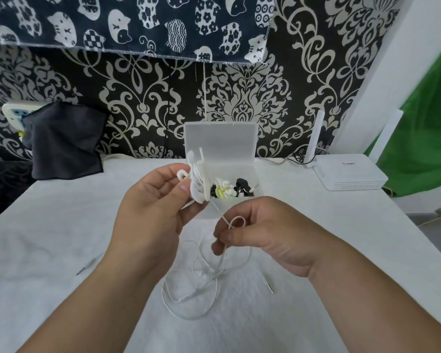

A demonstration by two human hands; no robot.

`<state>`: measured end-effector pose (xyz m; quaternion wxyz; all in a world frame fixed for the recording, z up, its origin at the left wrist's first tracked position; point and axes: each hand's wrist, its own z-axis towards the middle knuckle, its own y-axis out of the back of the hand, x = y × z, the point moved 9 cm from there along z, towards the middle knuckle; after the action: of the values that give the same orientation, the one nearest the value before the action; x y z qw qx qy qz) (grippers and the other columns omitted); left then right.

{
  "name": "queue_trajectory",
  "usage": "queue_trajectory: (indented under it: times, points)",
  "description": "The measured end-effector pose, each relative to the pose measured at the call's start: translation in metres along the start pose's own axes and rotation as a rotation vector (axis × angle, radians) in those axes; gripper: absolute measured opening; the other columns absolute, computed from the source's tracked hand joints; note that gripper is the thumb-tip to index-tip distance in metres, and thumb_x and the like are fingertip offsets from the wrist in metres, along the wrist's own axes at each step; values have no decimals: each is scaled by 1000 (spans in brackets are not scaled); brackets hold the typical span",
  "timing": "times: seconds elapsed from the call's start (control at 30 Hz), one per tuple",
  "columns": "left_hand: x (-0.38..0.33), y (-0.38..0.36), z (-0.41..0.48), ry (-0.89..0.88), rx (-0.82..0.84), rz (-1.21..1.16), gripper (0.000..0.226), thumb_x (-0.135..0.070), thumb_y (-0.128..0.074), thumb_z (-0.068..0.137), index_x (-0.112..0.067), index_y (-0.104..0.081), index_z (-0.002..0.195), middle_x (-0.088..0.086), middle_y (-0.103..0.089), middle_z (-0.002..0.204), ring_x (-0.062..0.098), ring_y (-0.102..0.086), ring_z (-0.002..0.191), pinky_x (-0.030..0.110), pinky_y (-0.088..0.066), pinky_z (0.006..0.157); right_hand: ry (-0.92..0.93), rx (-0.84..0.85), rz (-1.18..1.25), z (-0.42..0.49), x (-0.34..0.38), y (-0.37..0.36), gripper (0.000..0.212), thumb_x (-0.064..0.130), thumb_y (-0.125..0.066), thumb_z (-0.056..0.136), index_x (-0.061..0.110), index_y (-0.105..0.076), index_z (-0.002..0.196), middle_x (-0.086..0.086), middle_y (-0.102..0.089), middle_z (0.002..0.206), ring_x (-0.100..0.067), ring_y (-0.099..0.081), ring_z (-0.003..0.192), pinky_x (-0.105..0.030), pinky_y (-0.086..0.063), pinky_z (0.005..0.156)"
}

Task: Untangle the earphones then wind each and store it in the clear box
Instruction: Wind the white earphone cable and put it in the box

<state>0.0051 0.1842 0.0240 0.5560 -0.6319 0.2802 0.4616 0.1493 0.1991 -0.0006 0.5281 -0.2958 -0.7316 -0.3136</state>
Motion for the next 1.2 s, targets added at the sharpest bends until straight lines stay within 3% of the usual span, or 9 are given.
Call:
queue_trajectory:
  times: [0.1,0.17,0.37,0.53,0.63,0.8,0.93,1.1,1.2]
  points:
    - [-3,10,4,-6,-76,-24,15,-2,-55,93,-5,-65,104,11,-74,95,19,-73,85,30,-60,75,-144,-74,157,-3,-11,8,20,-7,-64,88,6,-67,103,-19,-75,82,-22,-73,78,-26,-55,83]
    - [-6,21,6,-31,-149,10,14,0,-54,96,-8,-65,100,11,-74,96,18,-72,86,30,-60,77,-221,-138,146,-4,-19,18,26,-3,-64,88,9,-65,111,-17,-76,83,-21,-74,80,-33,-53,94]
    - [-10,34,9,-77,-231,95,15,0,-57,95,-12,-66,93,11,-71,94,17,-69,84,33,-60,83,-199,-358,163,-10,-14,57,28,-6,-52,96,9,-67,114,-8,-70,67,-23,-70,66,-38,-49,88]
    - [-8,40,8,-89,-300,160,13,-2,-59,95,-13,-67,95,14,-71,100,15,-69,84,30,-59,79,-81,-294,280,-20,10,60,24,17,-63,88,5,-70,109,-1,-49,53,-11,-30,39,-29,-49,62]
    - [-8,48,8,-89,-347,172,13,-3,-60,96,-14,-66,94,14,-71,102,15,-70,85,28,-58,79,-2,-233,225,-28,27,61,35,21,-66,74,3,-71,104,-3,-50,50,-10,-33,34,-32,-43,63]
    - [-9,32,7,-96,-231,191,14,-1,-61,94,-13,-69,95,12,-72,99,16,-71,86,32,-58,81,-92,-294,-116,-29,17,70,23,15,-49,103,8,-70,102,-13,-74,73,-29,-71,65,-33,-55,76]
    - [-7,13,3,-82,-114,169,16,0,-60,93,-12,-70,96,11,-74,95,20,-72,86,32,-59,79,-144,-379,-578,-22,7,72,33,36,-53,100,8,-70,105,-17,-70,112,-34,-65,106,-51,-48,99]
    - [-2,-1,-3,-62,-32,168,12,1,-61,93,-7,-68,98,19,-73,98,28,-72,88,33,-58,79,45,-176,-106,-3,18,20,32,14,-64,86,22,-70,117,7,-75,110,-4,-66,110,-33,-44,108]
    - [-2,3,-4,-72,-54,205,11,0,-62,93,-6,-68,99,18,-73,98,31,-73,89,40,-59,84,28,-48,-231,-2,14,-4,17,14,-64,94,18,-73,108,3,-77,92,-3,-70,91,-28,-47,87]
